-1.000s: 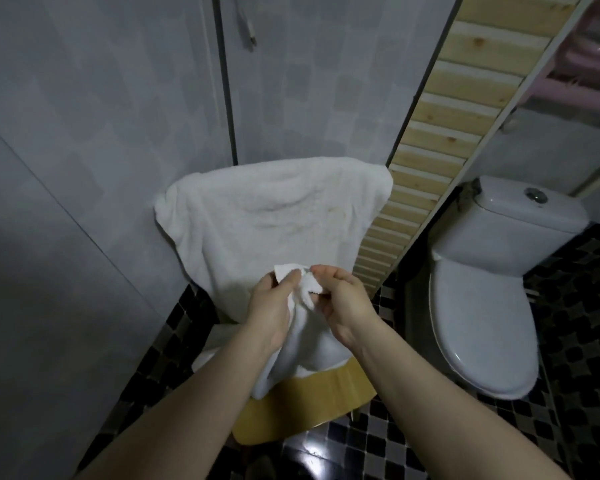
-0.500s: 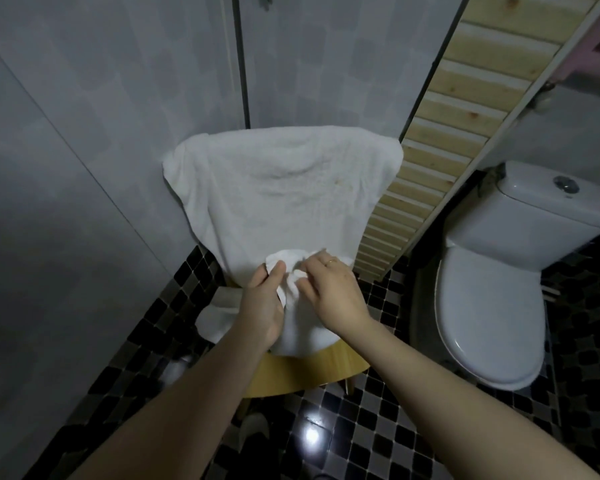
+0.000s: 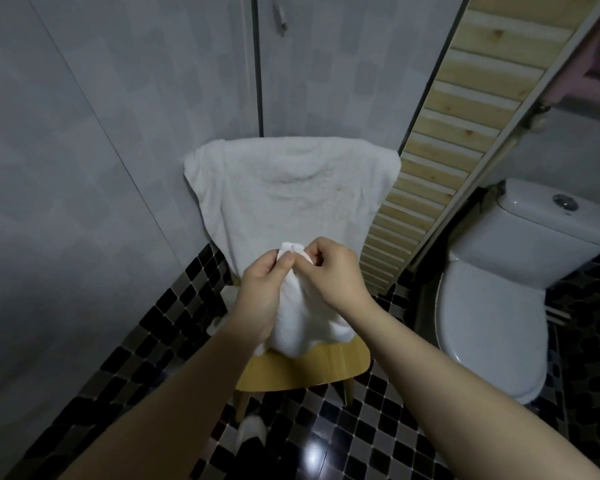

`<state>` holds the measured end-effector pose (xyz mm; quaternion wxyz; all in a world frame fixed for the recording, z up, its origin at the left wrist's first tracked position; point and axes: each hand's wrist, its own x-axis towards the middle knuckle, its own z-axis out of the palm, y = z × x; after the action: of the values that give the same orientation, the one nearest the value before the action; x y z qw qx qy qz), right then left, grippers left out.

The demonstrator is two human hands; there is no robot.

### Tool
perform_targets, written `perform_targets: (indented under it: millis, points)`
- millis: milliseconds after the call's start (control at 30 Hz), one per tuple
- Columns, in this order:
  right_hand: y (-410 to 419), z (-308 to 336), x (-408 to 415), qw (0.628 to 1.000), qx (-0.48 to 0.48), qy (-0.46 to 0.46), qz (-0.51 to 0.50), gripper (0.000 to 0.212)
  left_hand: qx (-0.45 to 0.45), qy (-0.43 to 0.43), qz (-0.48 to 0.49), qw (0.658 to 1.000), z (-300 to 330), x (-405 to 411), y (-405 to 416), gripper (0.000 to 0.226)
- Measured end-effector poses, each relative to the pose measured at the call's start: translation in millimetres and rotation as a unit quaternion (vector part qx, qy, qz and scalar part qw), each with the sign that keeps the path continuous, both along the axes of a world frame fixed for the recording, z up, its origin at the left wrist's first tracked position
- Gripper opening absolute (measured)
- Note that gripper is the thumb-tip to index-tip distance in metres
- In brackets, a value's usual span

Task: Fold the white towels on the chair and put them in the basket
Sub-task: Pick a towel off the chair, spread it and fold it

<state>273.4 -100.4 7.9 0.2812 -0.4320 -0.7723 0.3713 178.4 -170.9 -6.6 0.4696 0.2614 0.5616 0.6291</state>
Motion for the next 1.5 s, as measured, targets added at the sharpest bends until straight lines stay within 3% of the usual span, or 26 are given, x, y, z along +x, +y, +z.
perform_targets:
  millis: [167, 300, 367, 467, 533, 633, 767, 867, 933, 967, 1033, 1100, 1133, 1233, 1367, 1433, 1500]
  points:
    - [8.1, 31.1, 24.7, 0.991, -0.085, 0.051, 0.091, 0.024, 0.024, -0.003, 0.049, 0.999, 42.0, 3.9, 13.5, 0.022]
    - [12.4, 73.2, 46.9, 0.961, 0.014, -0.178, 0.210, 0.037, 0.131, 0.021, 0.057, 0.990, 113.4, 1.5, 32.9, 0.025]
    - [15.9, 88.7, 59.4, 0.944, 0.001, -0.237, 0.230, 0.030, 0.181, 0.013, 0.070, 0.981, 151.0, -0.5, 39.3, 0.026]
    - [24.8, 106.3, 72.8, 0.931, -0.013, -0.291, 0.219, 0.045, 0.237, -0.005, 0.099, 0.966, 192.8, -5.6, 44.7, 0.025]
    - [32.9, 121.6, 82.7, 0.916, 0.029, -0.339, 0.212, 0.049, 0.255, -0.015, 0.101, 0.962, 212.3, -6.7, 44.0, 0.022]
    - [47.0, 147.6, 95.0, 0.886, 0.124, -0.420, 0.155, 0.050, 0.255, -0.011, 0.112, 0.960, 222.4, -13.6, 42.8, 0.022]
    - [63.0, 180.5, 115.9, 0.831, 0.323, -0.454, -0.001, 0.029, 0.231, 0.038, 0.124, 0.964, 227.4, -25.6, 37.8, 0.025]
    - [75.6, 201.0, 137.0, 0.815, 0.437, -0.352, -0.146, 0.019, 0.260, 0.078, 0.152, 0.950, 233.2, -30.8, 33.4, 0.026]
    - [80.0, 207.2, 146.0, 0.779, 0.543, -0.242, -0.200, 0.006, 0.282, 0.093, 0.189, 0.936, 232.8, -33.5, 32.8, 0.026]
    - [76.0, 207.9, 149.6, 0.780, 0.546, -0.234, -0.196, 0.005, 0.254, 0.128, 0.203, 0.937, 230.8, -33.8, 32.6, 0.027]
    - [67.9, 197.2, 152.9, 0.837, 0.418, -0.334, -0.112, 0.010, 0.141, 0.212, 0.212, 0.944, 219.3, -32.2, 33.0, 0.028]
    - [60.4, 185.9, 154.6, 0.862, 0.254, -0.435, -0.051, 0.011, 0.069, 0.220, 0.192, 0.954, 205.5, -18.7, 32.5, 0.029]
    - [59.9, 180.2, 157.7, 0.864, 0.230, -0.444, -0.056, 0.012, 0.066, 0.201, 0.186, 0.960, 201.2, -8.7, 31.1, 0.028]
    - [57.4, 171.5, 169.7, 0.888, 0.264, -0.342, -0.159, 0.016, 0.124, 0.133, 0.187, 0.965, 205.3, 11.5, 27.1, 0.024]
    - [55.1, 179.3, 168.7, 0.947, 0.217, -0.101, -0.215, 0.003, 0.187, 0.019, 0.106, 0.976, 221.4, 21.1, 25.9, 0.027]
    - [51.9, 184.2, 172.6, 0.947, 0.211, -0.134, -0.199, 0.008, 0.187, -0.033, 0.078, 0.979, 224.5, 25.8, 24.0, 0.027]
    - [49.8, 184.6, 181.7, 0.894, 0.256, -0.299, -0.212, 0.026, 0.184, -0.077, 0.057, 0.978, 223.0, 26.1, 20.9, 0.030]
